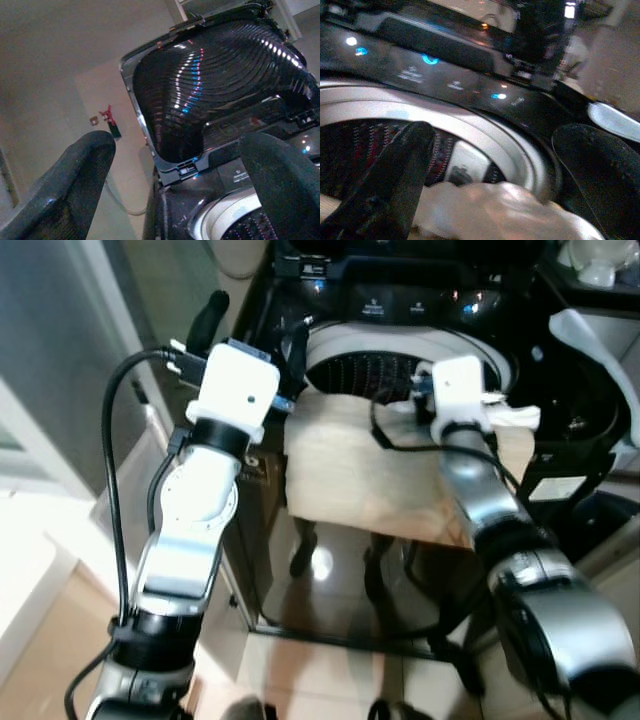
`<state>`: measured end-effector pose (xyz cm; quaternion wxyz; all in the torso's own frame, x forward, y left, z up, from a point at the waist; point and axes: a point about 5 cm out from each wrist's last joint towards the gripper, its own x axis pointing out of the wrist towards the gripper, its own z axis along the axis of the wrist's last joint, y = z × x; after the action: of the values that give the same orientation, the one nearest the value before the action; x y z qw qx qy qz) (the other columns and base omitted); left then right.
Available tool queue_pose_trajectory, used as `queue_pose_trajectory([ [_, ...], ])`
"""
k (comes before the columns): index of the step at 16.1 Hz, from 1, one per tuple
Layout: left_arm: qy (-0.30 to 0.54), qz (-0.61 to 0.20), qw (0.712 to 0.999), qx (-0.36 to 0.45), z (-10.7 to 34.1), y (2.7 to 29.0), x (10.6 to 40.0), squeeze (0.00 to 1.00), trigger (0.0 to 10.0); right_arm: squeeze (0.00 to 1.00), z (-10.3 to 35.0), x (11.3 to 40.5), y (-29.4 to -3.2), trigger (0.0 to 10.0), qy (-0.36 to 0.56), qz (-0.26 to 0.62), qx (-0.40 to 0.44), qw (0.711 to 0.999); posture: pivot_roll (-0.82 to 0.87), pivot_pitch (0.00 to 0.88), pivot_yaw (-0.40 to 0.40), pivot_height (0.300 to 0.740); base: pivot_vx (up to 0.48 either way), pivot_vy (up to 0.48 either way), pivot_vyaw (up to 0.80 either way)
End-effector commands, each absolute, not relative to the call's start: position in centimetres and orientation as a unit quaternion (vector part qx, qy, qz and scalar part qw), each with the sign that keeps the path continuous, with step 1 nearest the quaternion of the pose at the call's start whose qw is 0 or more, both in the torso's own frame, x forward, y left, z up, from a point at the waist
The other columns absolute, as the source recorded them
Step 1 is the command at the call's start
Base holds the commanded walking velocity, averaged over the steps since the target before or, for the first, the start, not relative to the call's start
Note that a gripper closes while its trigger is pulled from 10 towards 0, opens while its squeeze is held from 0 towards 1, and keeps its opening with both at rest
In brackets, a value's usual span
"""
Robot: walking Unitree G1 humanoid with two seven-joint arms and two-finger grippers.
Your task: Clothes washing
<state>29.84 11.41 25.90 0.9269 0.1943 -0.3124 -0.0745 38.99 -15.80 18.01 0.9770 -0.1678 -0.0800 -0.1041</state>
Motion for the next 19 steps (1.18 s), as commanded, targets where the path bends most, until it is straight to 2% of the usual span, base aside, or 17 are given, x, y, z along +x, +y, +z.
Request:
queue_pose_trajectory([
  [1,-0.313,-0.077,0.927,0.193,25.9,11.3,29.8,0.0,10.0,0.0,18.0,38.7,-17.1,10.0,-0.075,-0.13,-0.155,0.976,0.03,0.026,-0.003,0.74,0.0,0.0,0.0],
  [3,-0.29,-0.098,0.935,0.179,25.1,11.0,29.9,0.0,10.0,0.0,17.8,37.5,-18.5,10.0,-0.084,-0.152,-0.154,0.973,0.03,0.02,-0.009,0.74,0.0,0.0,0.0],
  [4,-0.262,-0.17,0.941,0.131,24.2,9.8,29.5,0.0,10.0,0.0,18.1,36.4,-19.3,10.0,-0.098,-0.174,-0.154,0.968,0.03,0.014,-0.011,0.74,0.0,0.0,0.0],
  [6,-0.248,-0.232,0.937,0.083,23.7,8.9,28.7,0.0,10.0,0.0,18.5,36.0,-19.5,10.0,-0.109,-0.182,-0.153,0.965,0.03,0.009,-0.012,0.74,0.0,0.0,0.0],
  [8,-0.194,-0.285,0.935,0.087,20.4,10.6,27.1,0.0,10.0,0.0,19.0,34.9,-19.2,10.0,-0.121,-0.172,-0.146,0.967,0.03,0.002,-0.015,0.74,0.0,0.0,0.0],
  [11,-0.163,-0.307,0.931,0.108,19.3,12.1,25.9,0.0,10.0,0.0,18.7,34.1,-18.8,10.0,-0.11,-0.155,-0.148,0.97,0.03,0.0,-0.018,0.74,0.0,0.0,0.0],
  [15,-0.165,-0.361,0.91,0.118,20.1,11.8,25.0,0.0,10.0,0.0,18.0,33.9,-17.8,10.0,-0.075,-0.148,-0.117,0.979,0.05,0.0,-0.026,0.74,0.0,0.0,0.0],
  [17,-0.194,-0.358,0.909,0.092,21.3,11.4,24.9,0.0,10.0,0.0,17.2,33.9,-17.6,10.0,-0.046,-0.149,-0.098,0.983,0.06,0.0,-0.03,0.74,0.0,0.0,0.0],
  [19,-0.167,-0.402,0.899,0.051,20.3,10.5,24.4,0.0,10.0,0.0,16.9,34.0,-17.4,10.0,-0.032,-0.147,-0.09,0.985,0.06,0.0,-0.034,0.74,0.0,0.0,0.0],
])
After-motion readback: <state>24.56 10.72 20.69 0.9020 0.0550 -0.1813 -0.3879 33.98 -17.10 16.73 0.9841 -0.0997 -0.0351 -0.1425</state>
